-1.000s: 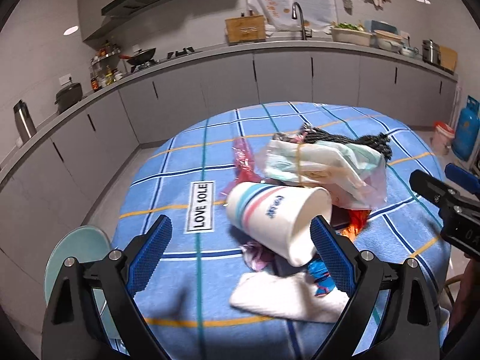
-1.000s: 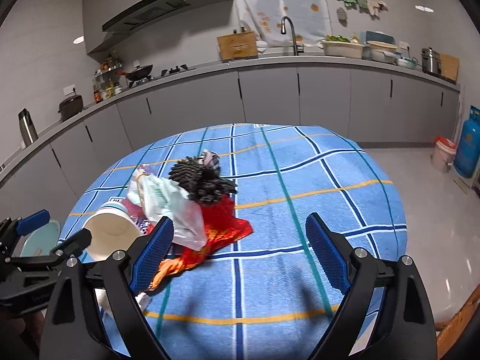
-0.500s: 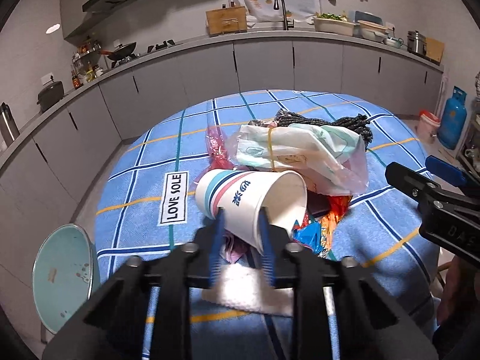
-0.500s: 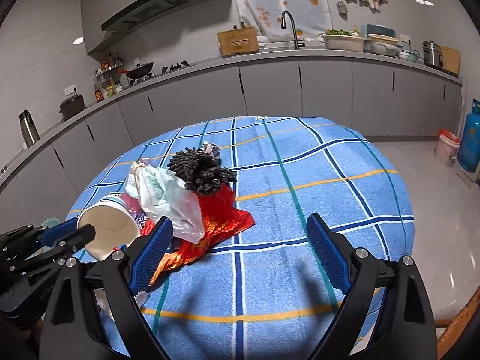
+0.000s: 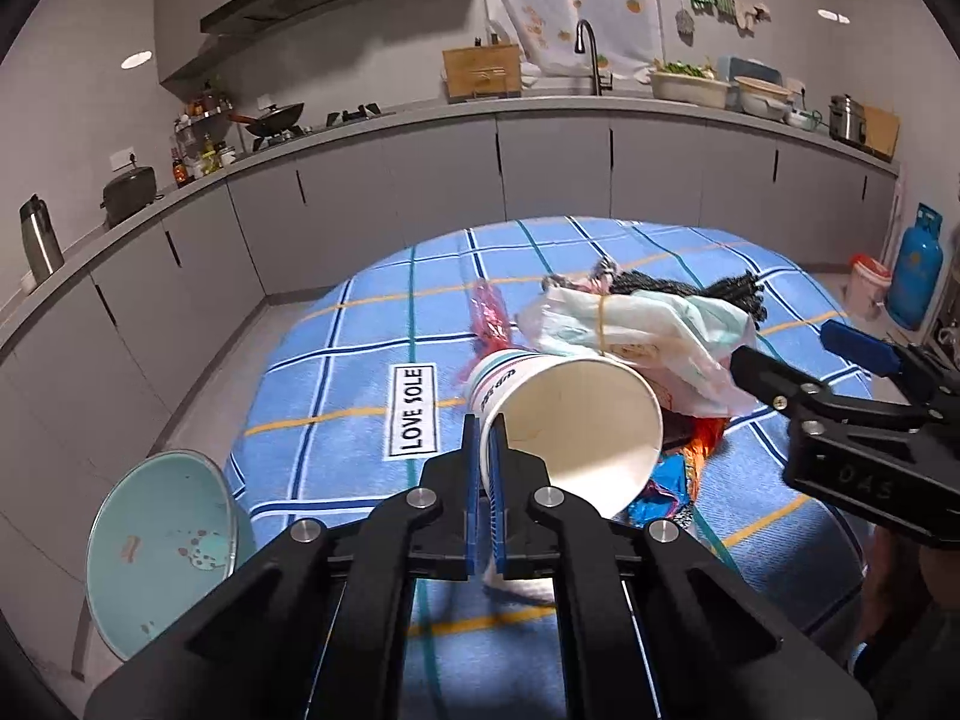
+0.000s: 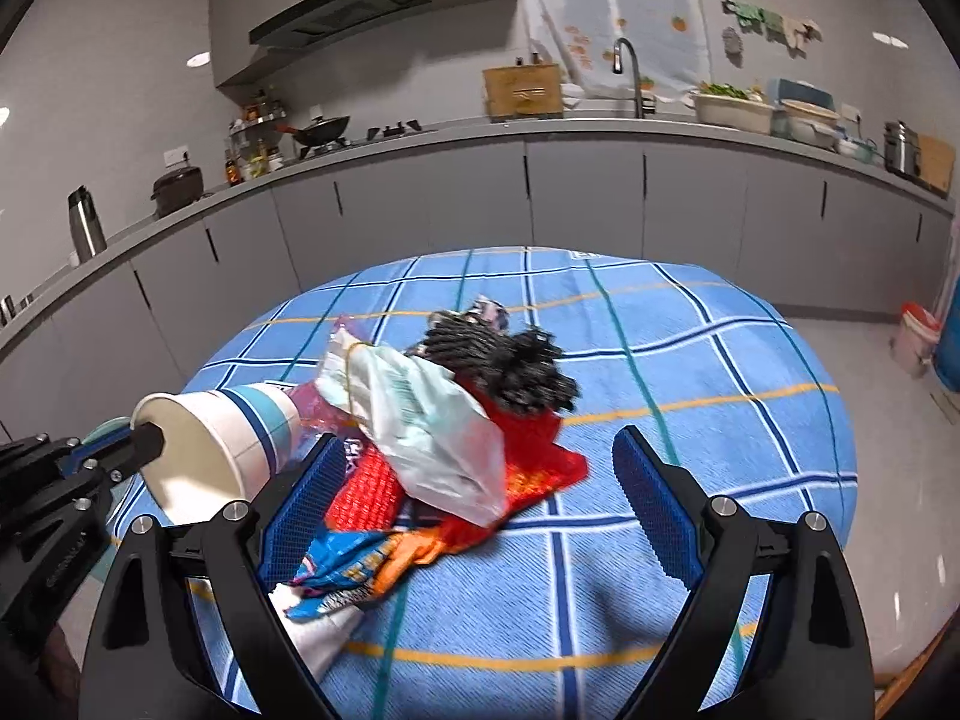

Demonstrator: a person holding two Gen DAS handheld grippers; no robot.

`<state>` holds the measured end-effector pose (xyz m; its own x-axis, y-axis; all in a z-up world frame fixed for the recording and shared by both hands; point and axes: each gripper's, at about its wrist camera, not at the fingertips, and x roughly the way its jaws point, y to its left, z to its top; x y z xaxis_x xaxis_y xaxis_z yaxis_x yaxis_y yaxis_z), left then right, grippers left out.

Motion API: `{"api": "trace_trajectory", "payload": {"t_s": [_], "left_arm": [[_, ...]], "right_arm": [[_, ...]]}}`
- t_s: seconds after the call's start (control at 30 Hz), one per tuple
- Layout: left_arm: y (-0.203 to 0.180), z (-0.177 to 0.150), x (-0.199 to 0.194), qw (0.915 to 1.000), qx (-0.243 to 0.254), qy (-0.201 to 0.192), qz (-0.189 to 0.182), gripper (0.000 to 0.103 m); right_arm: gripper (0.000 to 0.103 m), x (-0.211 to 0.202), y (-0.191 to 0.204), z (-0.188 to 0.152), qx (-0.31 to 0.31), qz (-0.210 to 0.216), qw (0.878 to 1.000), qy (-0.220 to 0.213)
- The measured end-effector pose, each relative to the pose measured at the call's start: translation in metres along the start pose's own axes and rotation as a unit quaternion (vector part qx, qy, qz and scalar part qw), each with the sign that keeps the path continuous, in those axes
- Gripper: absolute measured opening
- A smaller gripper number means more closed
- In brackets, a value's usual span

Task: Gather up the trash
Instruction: 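Grasp the clear plastic bag with the right tool while the left tool holds the cup, then carry cup and bag over the bucket and open both tools to drop them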

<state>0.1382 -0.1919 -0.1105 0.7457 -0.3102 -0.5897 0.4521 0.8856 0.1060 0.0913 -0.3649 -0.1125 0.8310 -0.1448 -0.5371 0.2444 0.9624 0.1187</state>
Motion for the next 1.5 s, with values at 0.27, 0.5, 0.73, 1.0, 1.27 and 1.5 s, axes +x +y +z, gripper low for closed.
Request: {"api": "trace_trajectory", "payload": {"t_s": [0.27, 0.5, 0.73, 1.0, 1.27, 1.5], "left_arm": [[0.015, 0.002, -0.014, 0.9998, -0.014, -0.015, 0.008, 0.004], [0.029, 0.000, -0.012, 0.9993, -0.030, -0.013, 0.016, 0.004], [0.040, 0.000, -0.014, 0.9988, -0.042, -0.016, 0.022, 0.004], [0.047, 0.002, -0.028, 0.9979, -0.050, -0.033, 0.026, 0.004], [0.060, 0.003, -0.039, 0.9965, -0.060, -0.045, 0.037, 0.004], [0.077, 0.000, -0.048, 0.9946, -0.071, -0.052, 0.056, 0.004]], "right_arm": [[0.089, 0.022, 0.012, 0.004, -0.013, 0.004, 1.000, 0.011], [0.068, 0.033, 0.020, 0.002, -0.027, 0.010, 0.999, 0.031], [0.037, 0.032, 0.025, -0.004, -0.041, 0.013, 0.998, 0.043], [0.029, 0.013, 0.030, 0.000, -0.050, 0.006, 0.999, 0.018], [0.028, -0.008, 0.030, 0.010, -0.040, 0.002, 0.999, -0.004], [0.028, -0.017, 0.047, 0.020, -0.047, 0.025, 0.999, -0.014]]}}
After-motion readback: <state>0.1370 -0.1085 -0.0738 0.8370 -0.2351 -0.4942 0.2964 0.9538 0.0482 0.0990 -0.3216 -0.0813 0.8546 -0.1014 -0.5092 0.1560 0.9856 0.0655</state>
